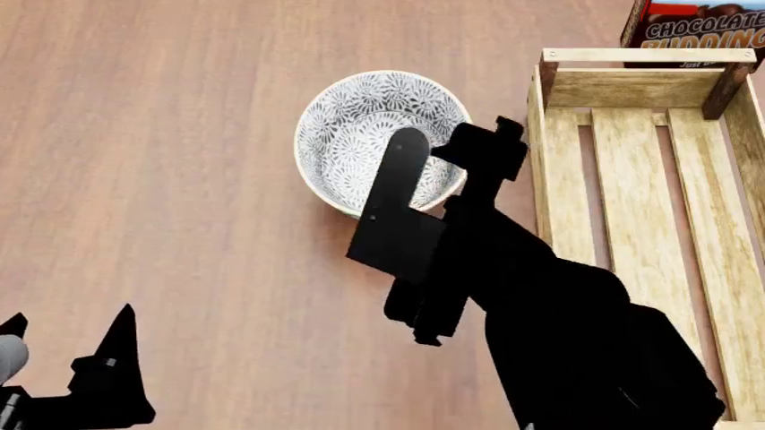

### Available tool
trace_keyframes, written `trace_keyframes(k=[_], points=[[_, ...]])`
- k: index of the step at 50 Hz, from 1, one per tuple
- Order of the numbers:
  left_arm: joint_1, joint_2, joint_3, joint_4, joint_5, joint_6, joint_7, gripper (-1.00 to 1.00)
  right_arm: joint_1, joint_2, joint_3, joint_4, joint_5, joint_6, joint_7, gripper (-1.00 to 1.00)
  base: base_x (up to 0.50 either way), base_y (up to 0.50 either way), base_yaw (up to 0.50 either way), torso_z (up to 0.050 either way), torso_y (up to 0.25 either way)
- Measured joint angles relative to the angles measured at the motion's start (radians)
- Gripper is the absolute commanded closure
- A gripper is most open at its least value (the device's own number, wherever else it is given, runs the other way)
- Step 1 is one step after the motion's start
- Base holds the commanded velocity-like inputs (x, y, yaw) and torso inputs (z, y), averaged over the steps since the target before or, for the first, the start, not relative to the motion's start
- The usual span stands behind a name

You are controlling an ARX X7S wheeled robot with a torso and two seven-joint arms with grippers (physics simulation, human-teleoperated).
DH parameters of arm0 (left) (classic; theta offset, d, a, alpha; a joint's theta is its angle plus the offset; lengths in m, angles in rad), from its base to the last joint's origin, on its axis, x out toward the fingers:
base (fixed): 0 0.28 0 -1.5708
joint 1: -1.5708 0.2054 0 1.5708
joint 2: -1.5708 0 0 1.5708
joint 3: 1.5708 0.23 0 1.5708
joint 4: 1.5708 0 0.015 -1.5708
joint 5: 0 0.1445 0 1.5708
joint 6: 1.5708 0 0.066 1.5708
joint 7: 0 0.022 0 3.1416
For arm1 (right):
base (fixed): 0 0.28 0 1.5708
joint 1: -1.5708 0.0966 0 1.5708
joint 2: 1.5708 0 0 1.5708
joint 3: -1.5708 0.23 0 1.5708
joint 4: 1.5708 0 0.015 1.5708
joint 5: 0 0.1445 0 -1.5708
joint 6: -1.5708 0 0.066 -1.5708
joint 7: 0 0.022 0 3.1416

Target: Pick up the bowl on the left and put it in the tray.

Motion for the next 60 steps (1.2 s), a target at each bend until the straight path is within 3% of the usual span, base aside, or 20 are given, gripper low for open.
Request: trace_keyframes(k=[26, 40, 41, 54, 60], points=[[0.011, -0.015, -0.008, -0.006, -0.002, 0.024, -0.006, -1.00, 0.119, -0.164, -0.157, 0.483, -0.104, -0.312, -0.038, -1.00, 0.00, 0.00, 0.00, 0.000, 0.000], [0.013, -0.020, -0.008, -0.013, -0.004, 0.036, -0.008, -1.00, 0.161, -0.319, -0.187, 0.921, -0.111, -0.564, 0.019, -1.00, 0.00, 0.00, 0.00, 0.000, 0.000], [0.013, -0.020, -0.007, -0.014, -0.004, 0.036, -0.008, -1.00, 0.161, -0.327, -0.189, 0.944, -0.111, -0.578, 0.022, 1.00, 0.00, 0.00, 0.00, 0.000, 0.000], [0.013, -0.024, -0.005, -0.019, -0.007, 0.041, -0.011, -1.00, 0.151, -0.383, -0.204, 1.092, -0.084, -0.678, 0.051, 1.00, 0.00, 0.00, 0.00, 0.000, 0.000], [0.012, -0.027, -0.005, -0.014, -0.011, 0.041, -0.014, -1.00, 0.148, -0.337, -0.207, 0.982, -0.074, -0.618, 0.040, 1.00, 0.00, 0.00, 0.00, 0.000, 0.000]])
